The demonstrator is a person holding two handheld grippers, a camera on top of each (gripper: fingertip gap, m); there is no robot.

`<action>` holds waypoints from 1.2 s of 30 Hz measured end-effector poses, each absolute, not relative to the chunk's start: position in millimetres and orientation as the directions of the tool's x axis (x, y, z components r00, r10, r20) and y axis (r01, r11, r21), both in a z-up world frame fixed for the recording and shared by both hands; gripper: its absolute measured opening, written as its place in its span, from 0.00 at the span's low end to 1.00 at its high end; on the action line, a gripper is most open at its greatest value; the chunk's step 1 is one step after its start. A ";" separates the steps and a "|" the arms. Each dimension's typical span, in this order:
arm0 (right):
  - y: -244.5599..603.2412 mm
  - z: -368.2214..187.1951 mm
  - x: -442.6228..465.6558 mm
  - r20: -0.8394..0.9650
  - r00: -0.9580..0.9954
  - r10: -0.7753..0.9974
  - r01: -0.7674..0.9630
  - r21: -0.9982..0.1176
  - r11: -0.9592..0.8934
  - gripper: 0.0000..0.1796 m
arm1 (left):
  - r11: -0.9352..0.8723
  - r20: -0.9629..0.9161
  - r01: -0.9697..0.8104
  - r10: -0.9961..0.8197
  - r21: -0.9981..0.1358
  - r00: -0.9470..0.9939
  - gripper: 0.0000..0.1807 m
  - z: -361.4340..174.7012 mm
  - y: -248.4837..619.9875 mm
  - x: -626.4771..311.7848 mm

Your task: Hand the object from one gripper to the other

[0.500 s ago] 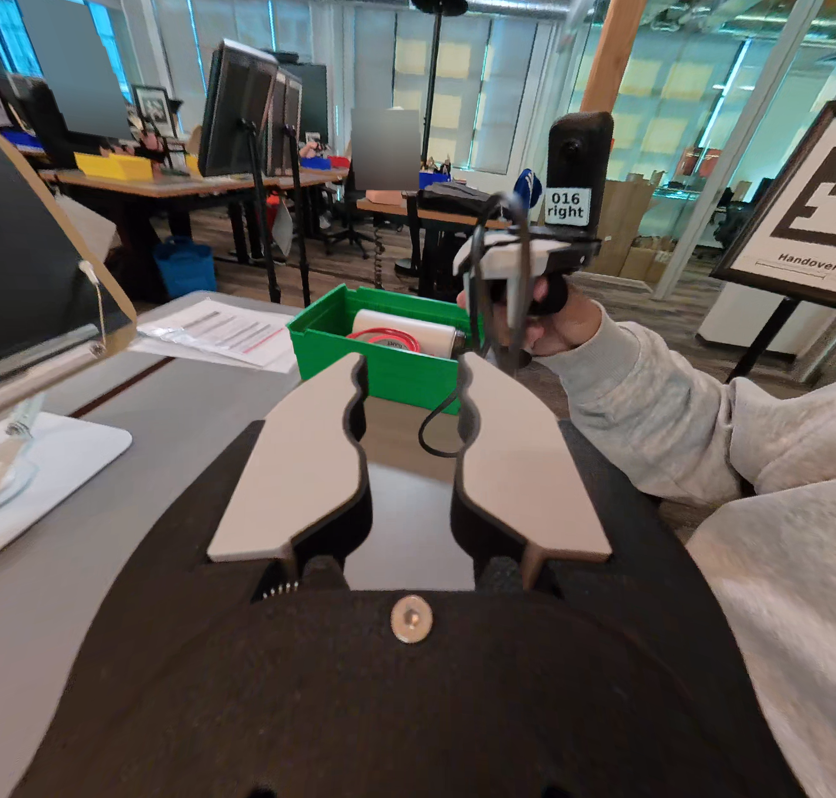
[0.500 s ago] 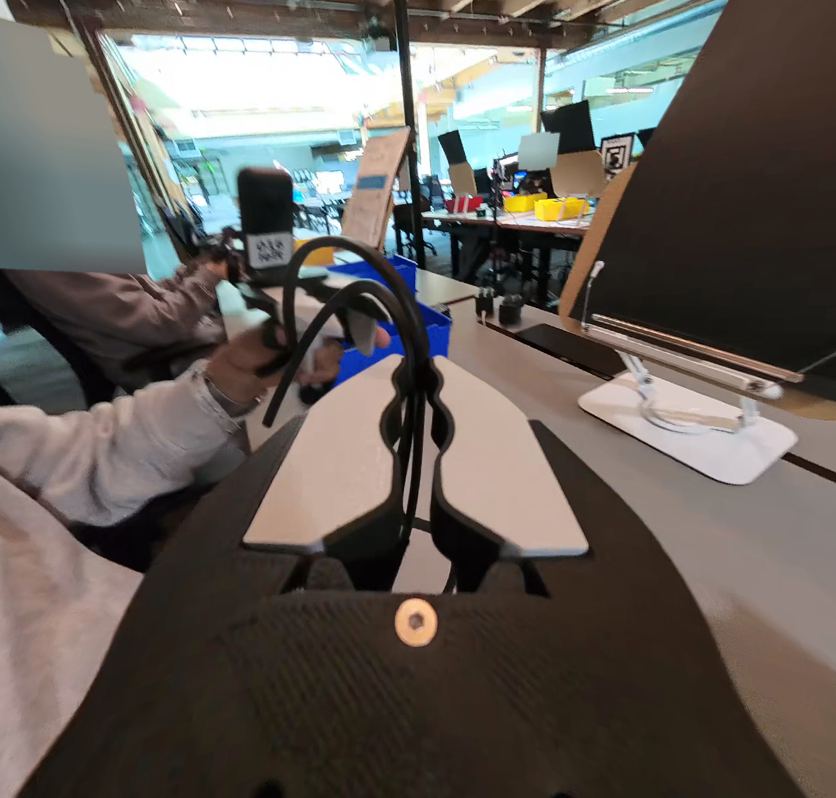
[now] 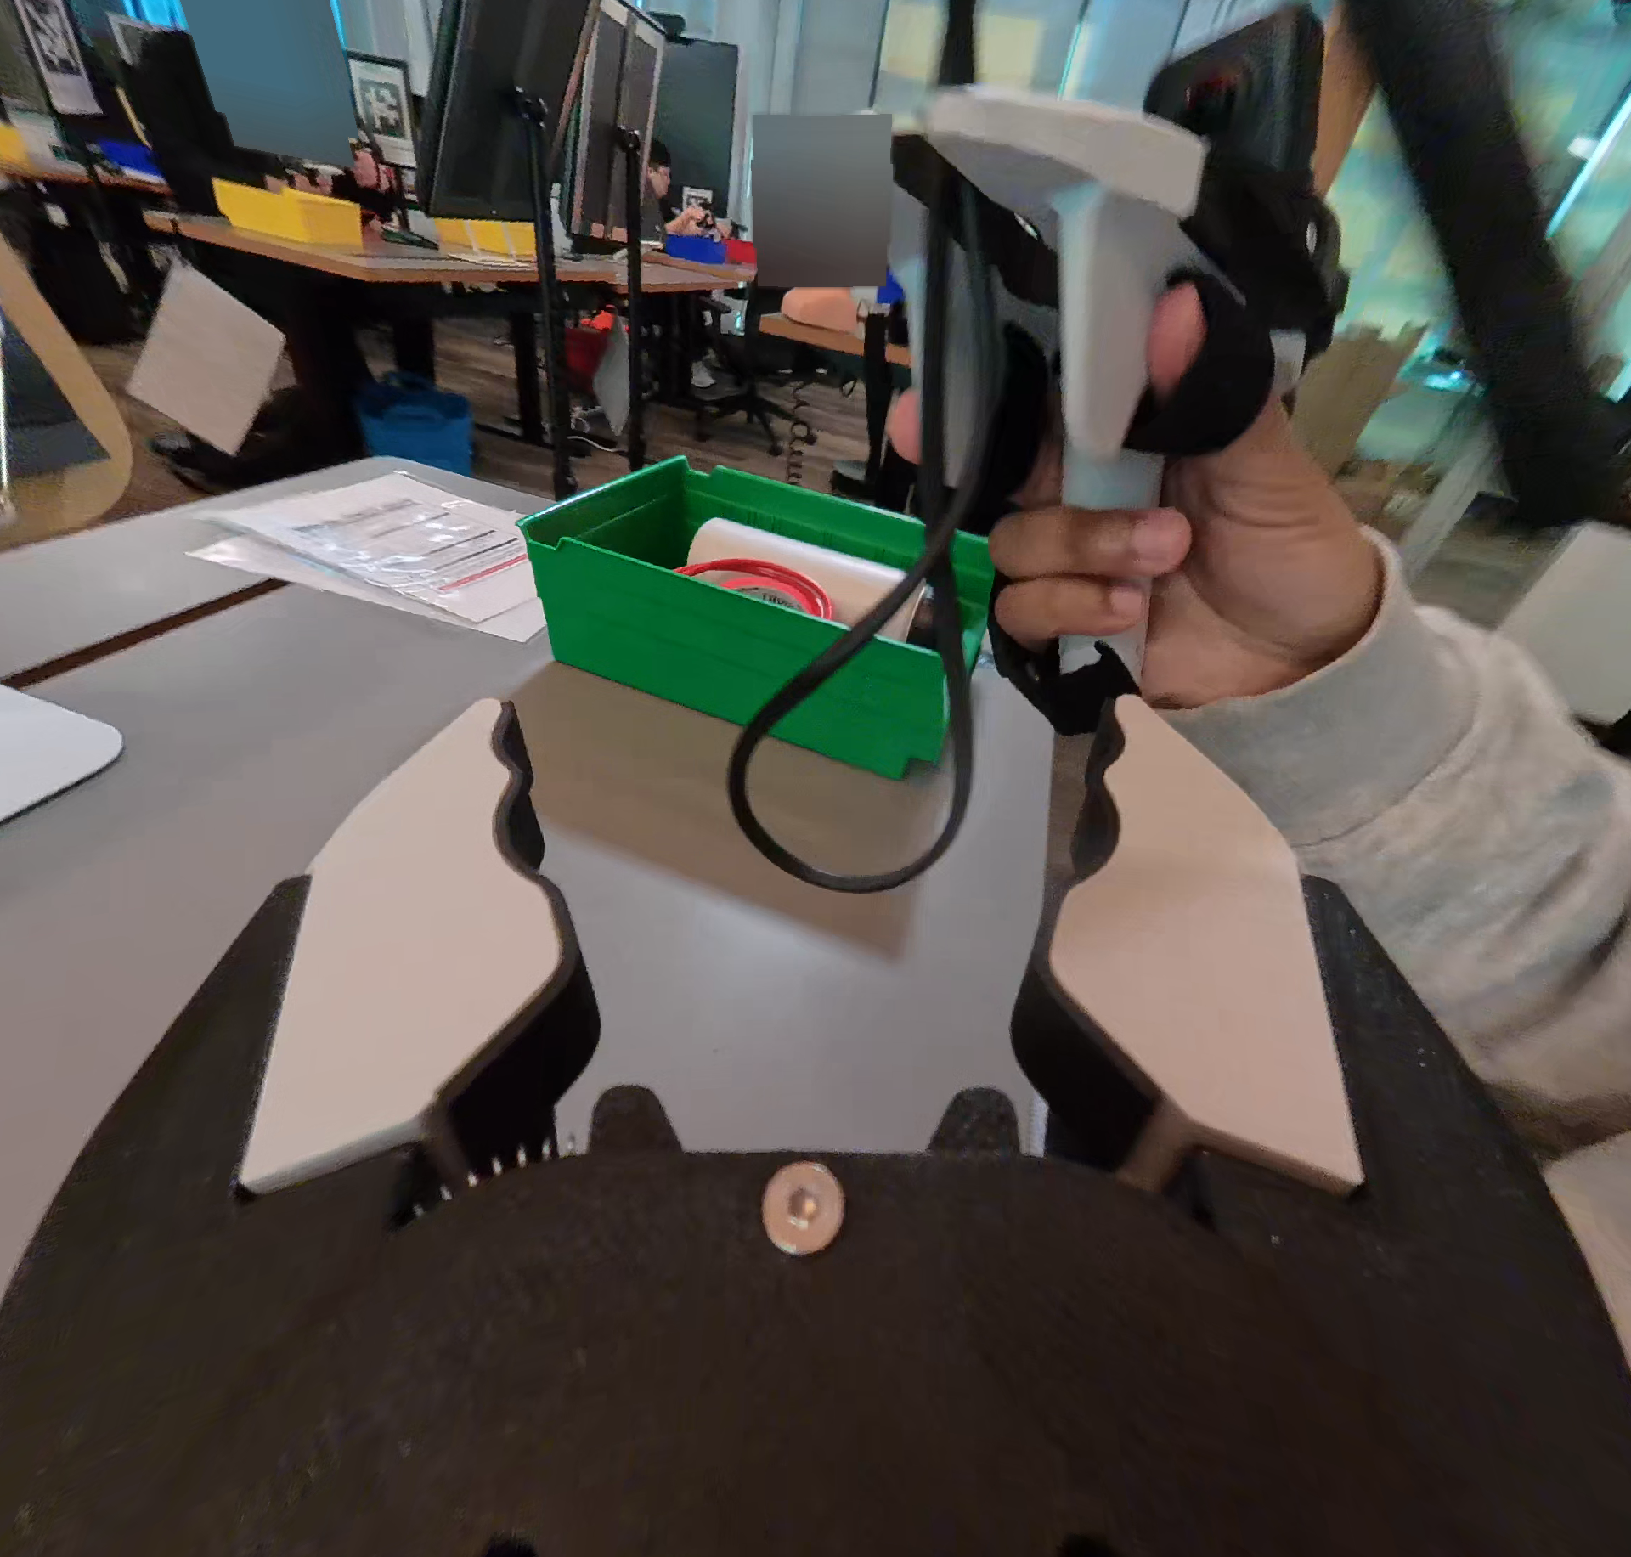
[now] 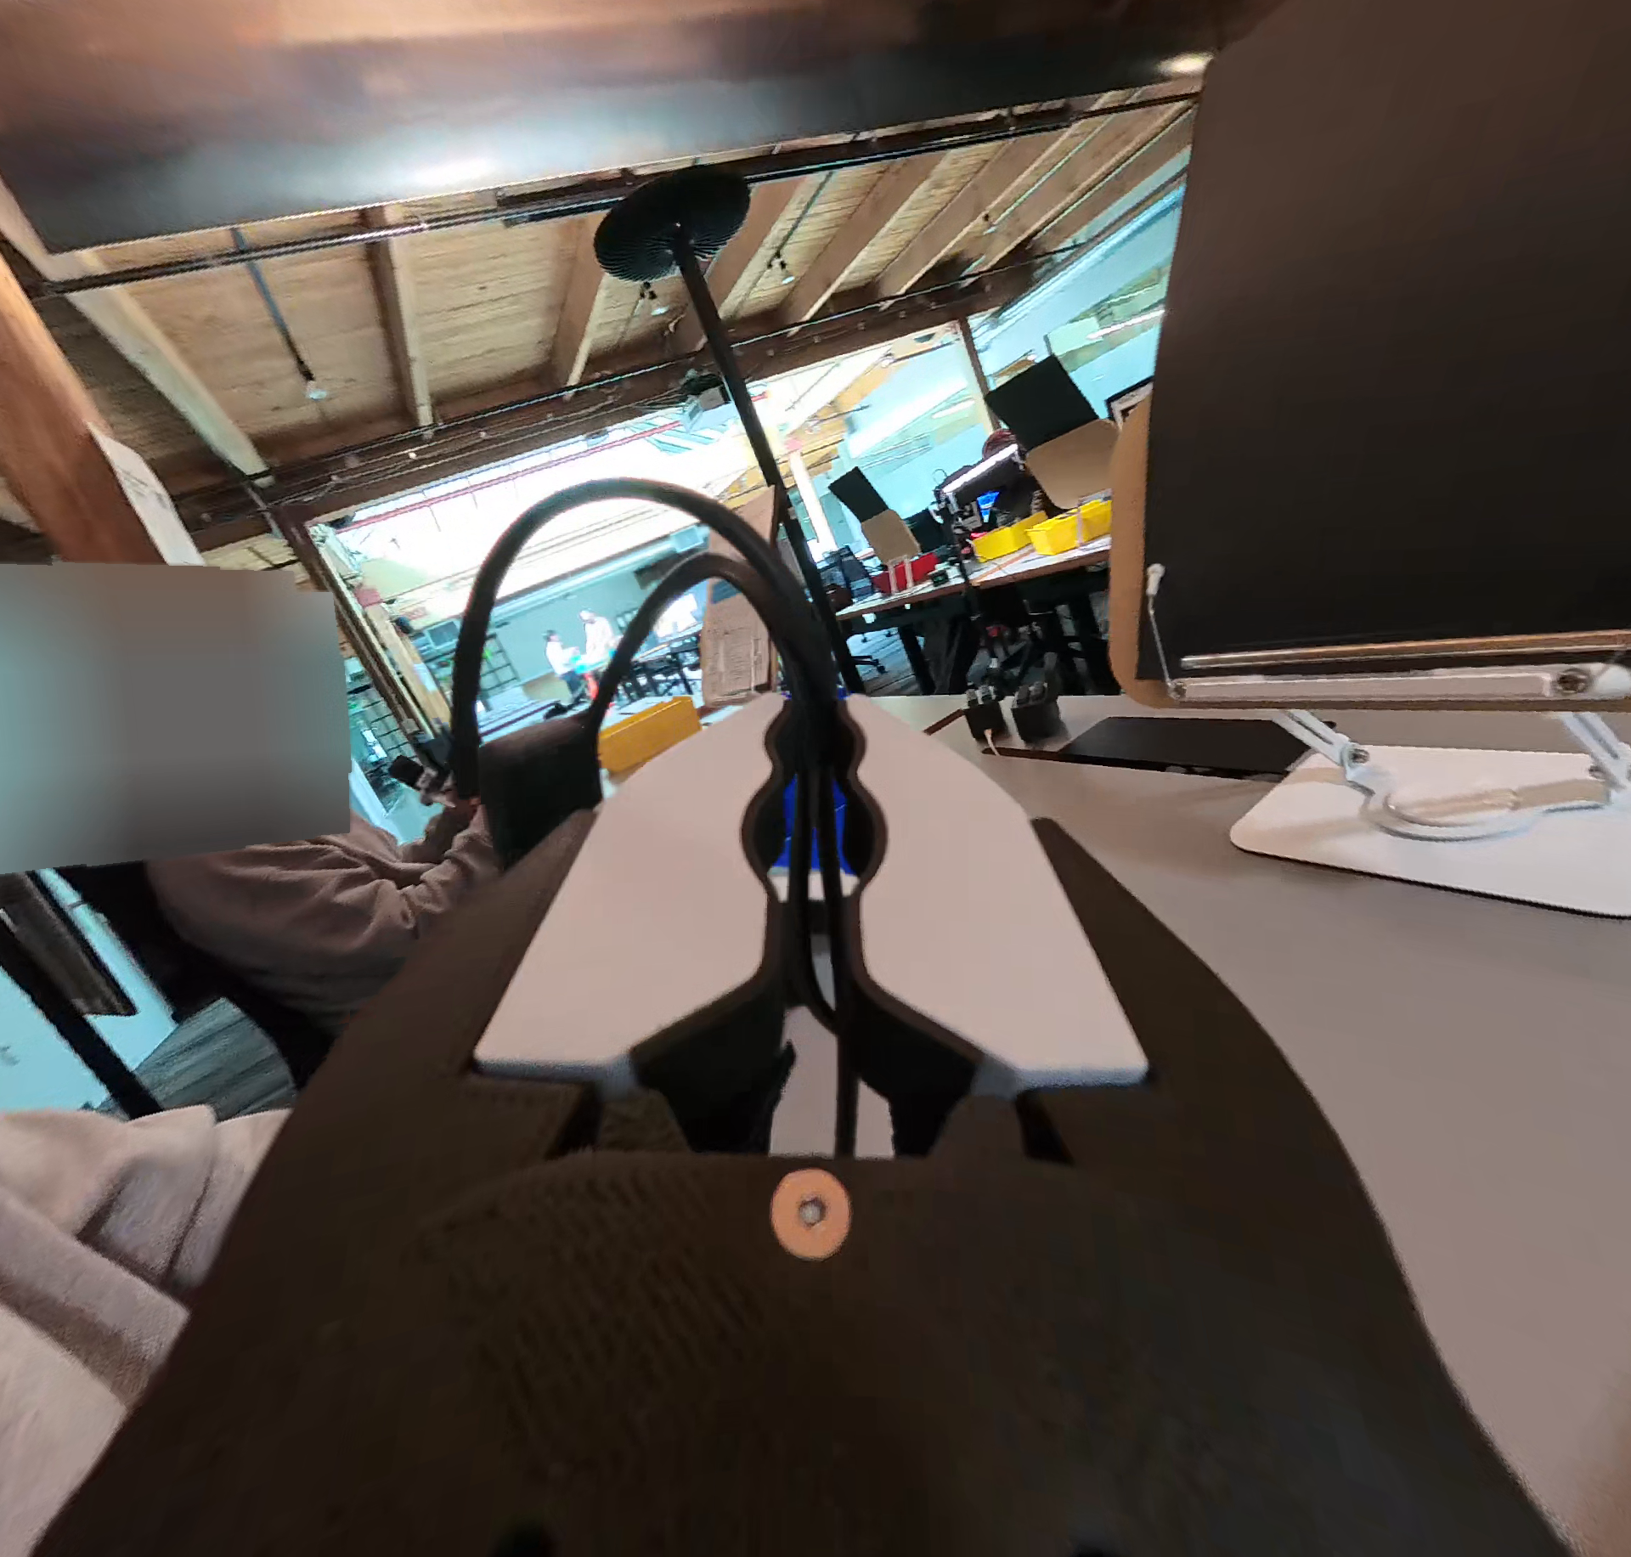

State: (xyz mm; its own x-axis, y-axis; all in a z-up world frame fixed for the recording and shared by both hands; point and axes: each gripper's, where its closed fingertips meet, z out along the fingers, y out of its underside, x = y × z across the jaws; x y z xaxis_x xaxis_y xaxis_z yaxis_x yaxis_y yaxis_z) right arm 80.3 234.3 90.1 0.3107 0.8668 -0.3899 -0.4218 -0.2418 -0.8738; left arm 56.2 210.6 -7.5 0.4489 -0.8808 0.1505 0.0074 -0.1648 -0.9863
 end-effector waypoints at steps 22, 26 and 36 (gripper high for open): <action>209.8 97.5 55.0 -0.417 0.237 0.877 -0.438 -0.852 -0.286 0.05 | 0.057 -0.087 -0.090 -0.916 -0.994 0.391 0.03 -3.2 181.6 66.5; 215.8 96.1 59.8 -0.423 0.256 0.869 -0.454 -0.846 -0.279 0.08 | -0.020 0.002 -0.048 -0.935 -0.999 0.356 0.03 -1.5 180.5 66.0; 233.7 90.4 70.8 -0.504 0.259 0.824 -0.500 -0.800 -0.332 0.32 | -0.107 0.111 0.032 -0.923 -0.994 0.369 0.03 13.8 196.8 42.9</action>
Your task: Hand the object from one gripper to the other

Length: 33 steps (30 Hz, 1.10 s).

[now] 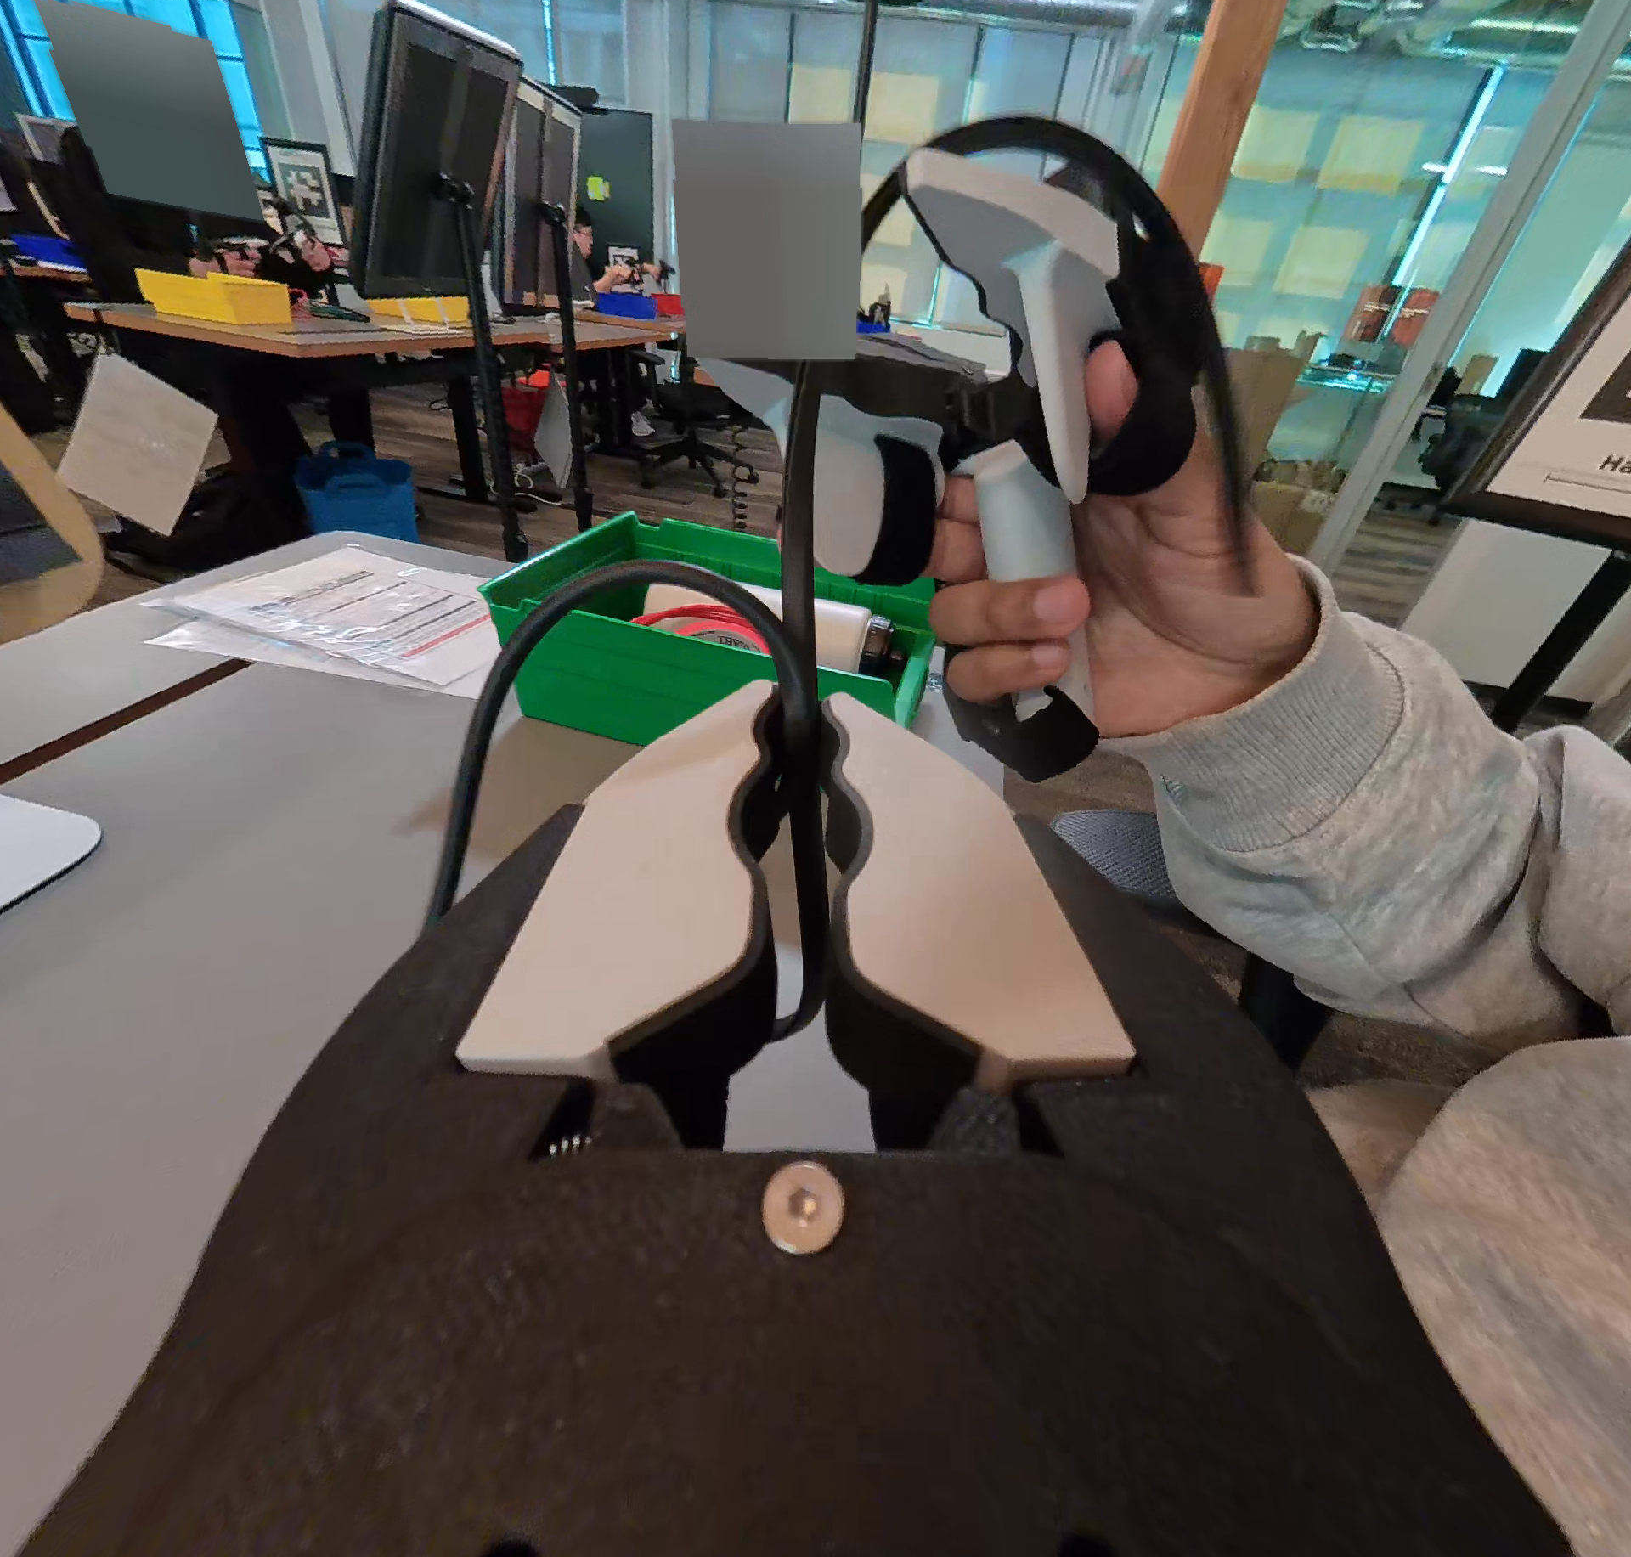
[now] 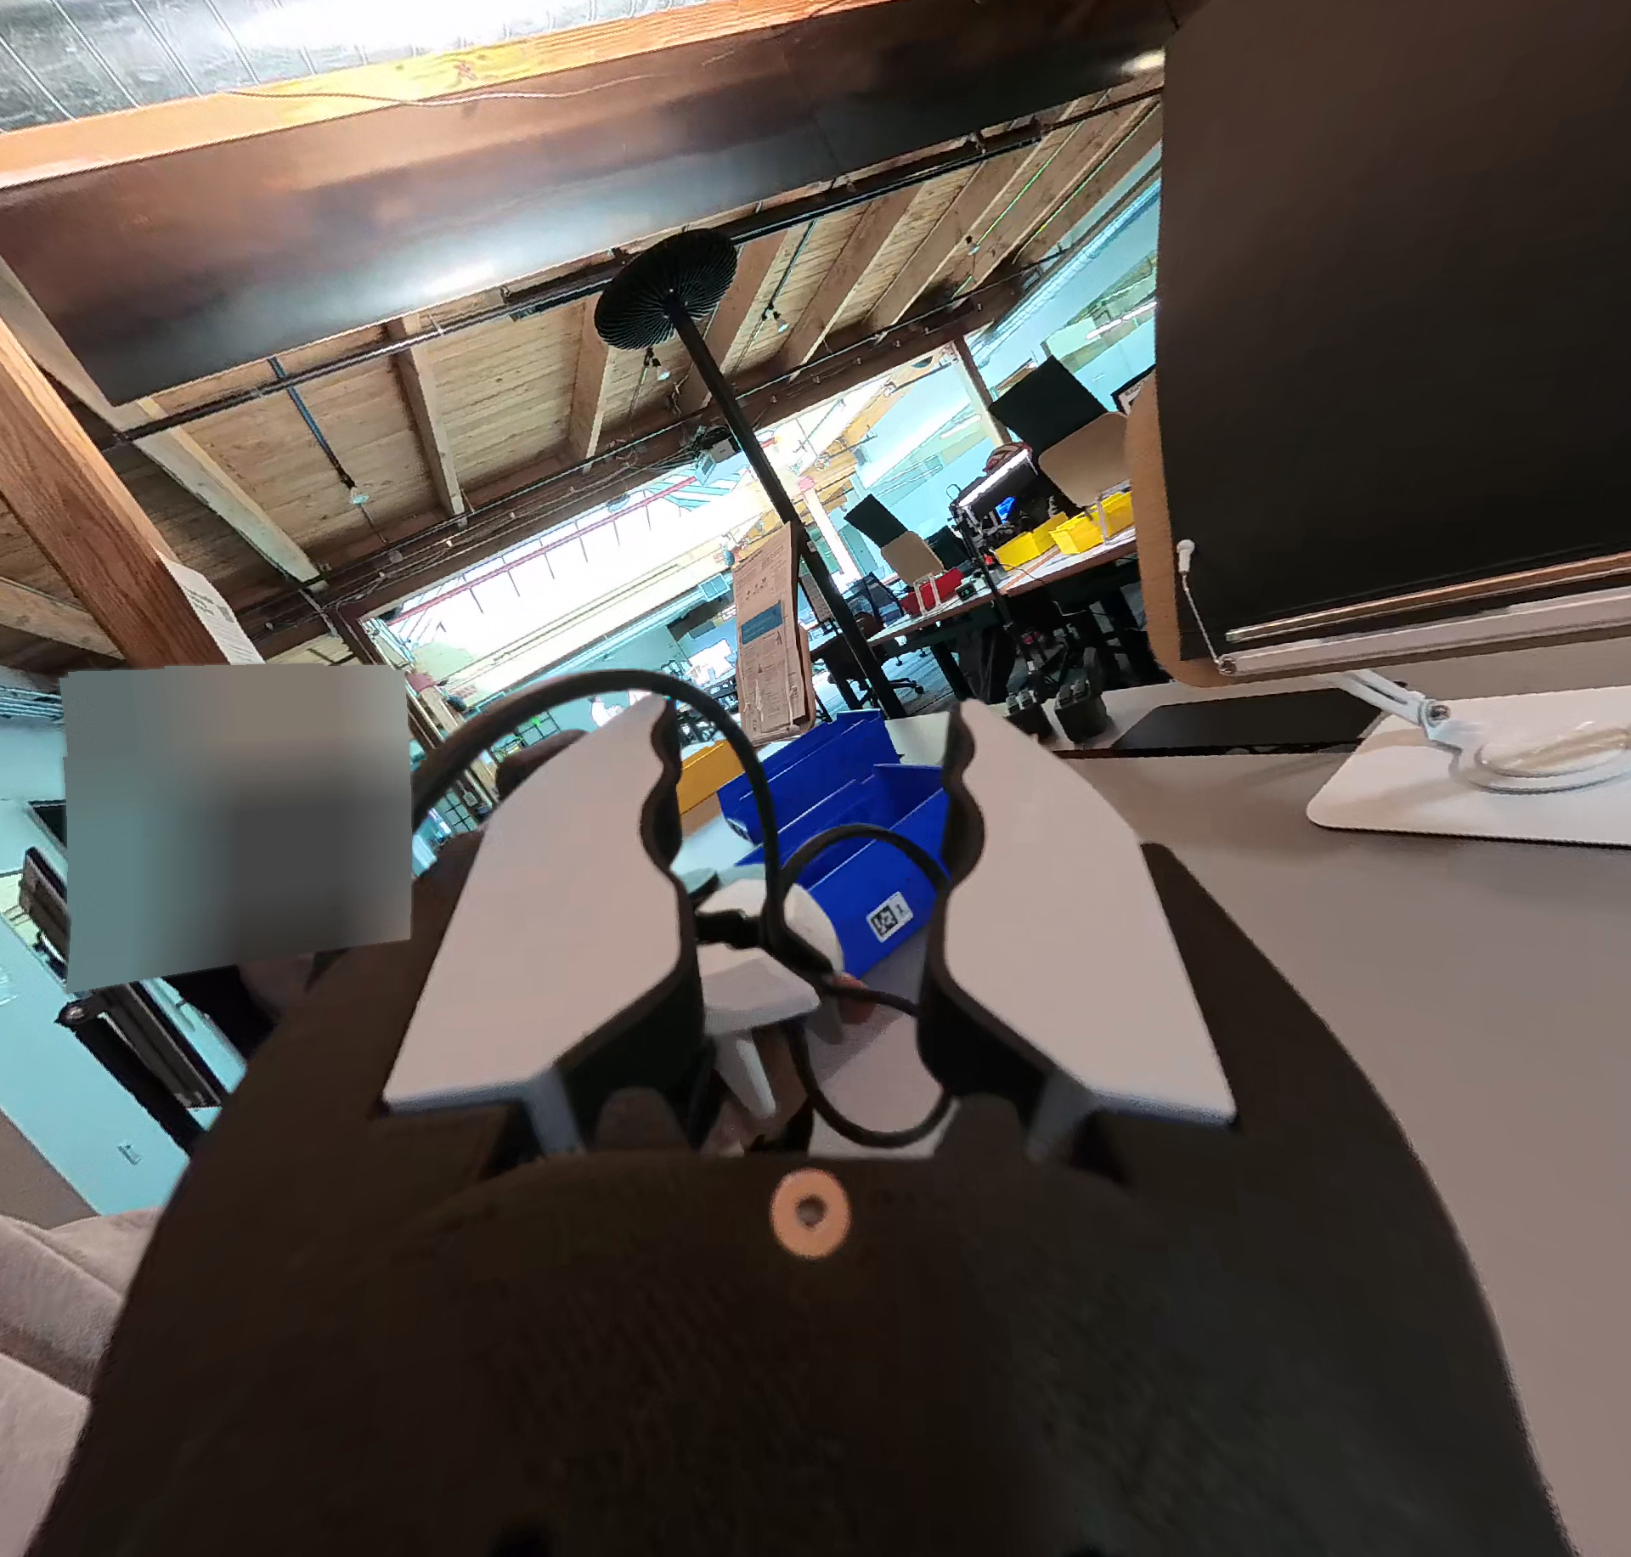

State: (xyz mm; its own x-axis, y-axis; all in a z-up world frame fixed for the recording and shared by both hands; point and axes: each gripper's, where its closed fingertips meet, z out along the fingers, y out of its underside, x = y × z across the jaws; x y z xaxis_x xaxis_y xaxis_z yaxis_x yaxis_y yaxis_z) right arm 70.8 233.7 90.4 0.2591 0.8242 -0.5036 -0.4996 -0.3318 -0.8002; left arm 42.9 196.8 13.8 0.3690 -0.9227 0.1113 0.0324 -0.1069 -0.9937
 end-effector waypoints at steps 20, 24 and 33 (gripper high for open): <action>220.1 119.8 101.4 -0.271 0.284 0.920 -0.391 -0.909 -0.147 0.31 | -0.031 -0.039 -0.169 -0.916 -0.985 0.398 0.02 26.4 206.4 12.3; 181.3 107.2 67.3 0.023 0.248 0.969 -0.070 -0.997 0.042 0.30 | -0.069 -0.095 -0.392 -0.918 -0.917 0.386 0.02 -4.6 208.2 8.9; 173.7 23.7 26.5 0.461 0.179 0.869 0.520 -0.795 0.314 0.23 | 0.033 -0.392 -0.713 -0.853 -0.700 0.346 0.02 -41.2 213.9 -0.9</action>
State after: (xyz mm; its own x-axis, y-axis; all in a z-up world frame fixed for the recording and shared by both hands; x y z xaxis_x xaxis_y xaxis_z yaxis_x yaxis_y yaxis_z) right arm 26.5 173.7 23.7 0.1789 0.8694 0.4607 0.5195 0.3142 -0.7946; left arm -0.9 213.9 -41.2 0.3455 -0.8527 -0.3919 -0.7131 0.0329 -0.7003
